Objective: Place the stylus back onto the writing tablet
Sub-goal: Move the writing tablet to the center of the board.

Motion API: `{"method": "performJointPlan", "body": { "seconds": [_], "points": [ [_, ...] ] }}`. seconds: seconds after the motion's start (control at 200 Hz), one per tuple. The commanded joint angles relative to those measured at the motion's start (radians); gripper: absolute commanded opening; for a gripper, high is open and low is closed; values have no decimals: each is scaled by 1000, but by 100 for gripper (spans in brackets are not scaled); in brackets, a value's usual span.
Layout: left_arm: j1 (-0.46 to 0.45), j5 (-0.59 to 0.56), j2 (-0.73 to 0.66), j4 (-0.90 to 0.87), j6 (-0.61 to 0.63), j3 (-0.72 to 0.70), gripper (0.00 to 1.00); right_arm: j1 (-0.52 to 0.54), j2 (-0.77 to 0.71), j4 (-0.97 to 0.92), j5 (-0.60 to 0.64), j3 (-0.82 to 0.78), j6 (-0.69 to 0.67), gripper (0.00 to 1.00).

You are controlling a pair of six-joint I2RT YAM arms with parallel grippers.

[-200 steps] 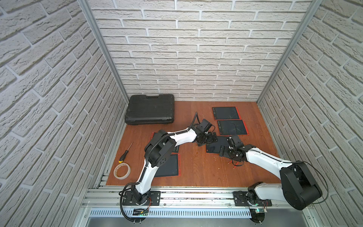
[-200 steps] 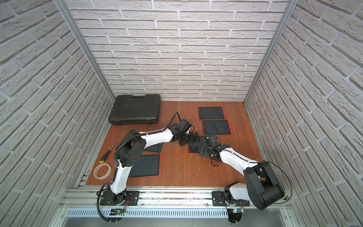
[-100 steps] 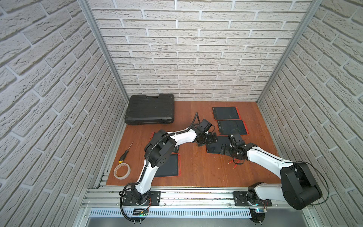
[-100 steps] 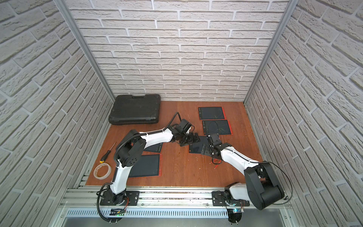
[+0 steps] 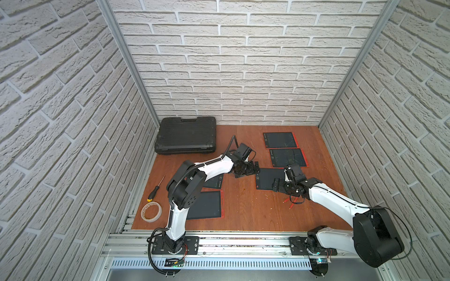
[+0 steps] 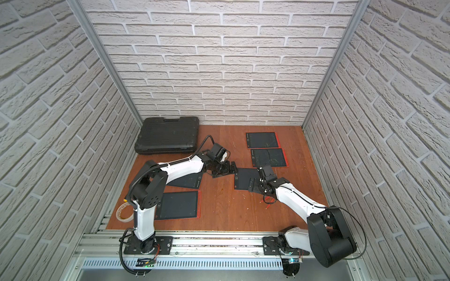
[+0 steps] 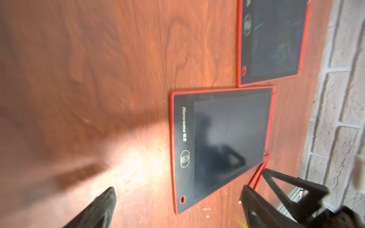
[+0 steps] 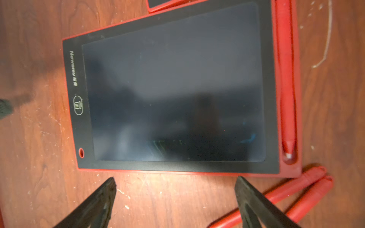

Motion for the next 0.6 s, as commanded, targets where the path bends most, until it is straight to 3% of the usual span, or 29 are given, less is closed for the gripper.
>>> {"method": "performJointPlan", "body": {
  "seconds": [0.0, 0.31, 0.595],
  "points": [
    [29, 22, -80, -38, 112, -5, 98, 0, 18, 39, -52, -20, 10, 95],
    [122, 54, -166, -214, 315, 90, 98, 0, 65, 71, -86, -24, 29, 99],
    [170, 80, -191, -271, 400, 152, 98, -2, 110, 64, -38, 3, 36, 99]
  ]
}}
